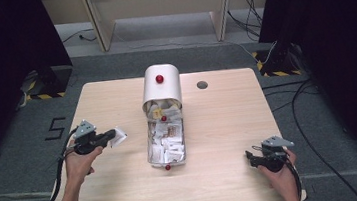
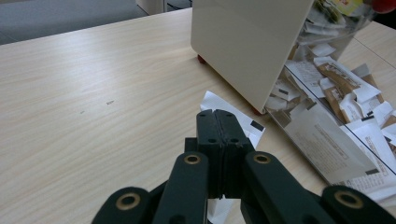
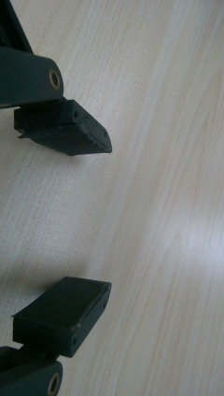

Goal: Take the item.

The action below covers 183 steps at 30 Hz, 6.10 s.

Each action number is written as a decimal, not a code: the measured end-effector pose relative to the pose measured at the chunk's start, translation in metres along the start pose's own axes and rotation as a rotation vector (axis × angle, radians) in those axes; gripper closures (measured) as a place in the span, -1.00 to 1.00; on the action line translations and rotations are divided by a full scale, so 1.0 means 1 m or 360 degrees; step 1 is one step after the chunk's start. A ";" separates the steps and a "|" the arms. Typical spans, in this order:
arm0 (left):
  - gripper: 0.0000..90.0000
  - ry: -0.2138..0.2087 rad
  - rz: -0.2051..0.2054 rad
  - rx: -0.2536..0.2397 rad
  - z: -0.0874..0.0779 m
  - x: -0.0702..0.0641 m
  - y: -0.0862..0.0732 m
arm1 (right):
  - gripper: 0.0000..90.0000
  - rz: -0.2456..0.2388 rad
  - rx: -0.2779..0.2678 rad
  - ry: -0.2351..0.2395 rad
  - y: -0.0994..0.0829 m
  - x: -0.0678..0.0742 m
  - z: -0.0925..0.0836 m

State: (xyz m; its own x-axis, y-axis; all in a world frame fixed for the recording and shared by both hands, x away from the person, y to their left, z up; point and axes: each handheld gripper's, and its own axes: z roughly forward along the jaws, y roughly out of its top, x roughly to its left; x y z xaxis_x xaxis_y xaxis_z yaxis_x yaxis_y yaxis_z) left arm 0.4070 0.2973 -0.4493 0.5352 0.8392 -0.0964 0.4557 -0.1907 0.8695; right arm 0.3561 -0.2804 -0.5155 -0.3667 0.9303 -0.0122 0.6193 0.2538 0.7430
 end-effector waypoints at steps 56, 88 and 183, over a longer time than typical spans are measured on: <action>0.95 0.0007 -0.0079 0.0162 0.047 0.015 -0.020 | -0.36 0.0000 0.0000 0.0000 0.000 0.000 0.000; 0.26 0.0044 -0.0093 0.0138 0.030 0.014 -0.014 | -0.36 0.0000 0.0000 0.0000 0.000 0.000 0.000; -0.64 0.0064 0.0000 0.0138 -0.048 -0.030 -0.114 | -0.36 -0.0002 0.0001 0.0002 0.000 0.000 0.000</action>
State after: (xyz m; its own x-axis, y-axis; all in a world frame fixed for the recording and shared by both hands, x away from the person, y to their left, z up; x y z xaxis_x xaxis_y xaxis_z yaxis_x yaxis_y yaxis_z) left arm 0.3053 0.3184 -0.5223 0.5069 0.8587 -0.0752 0.5163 -0.2326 0.8242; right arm 0.3559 -0.2802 -0.5155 -0.3683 0.9296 -0.0120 0.6194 0.2549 0.7425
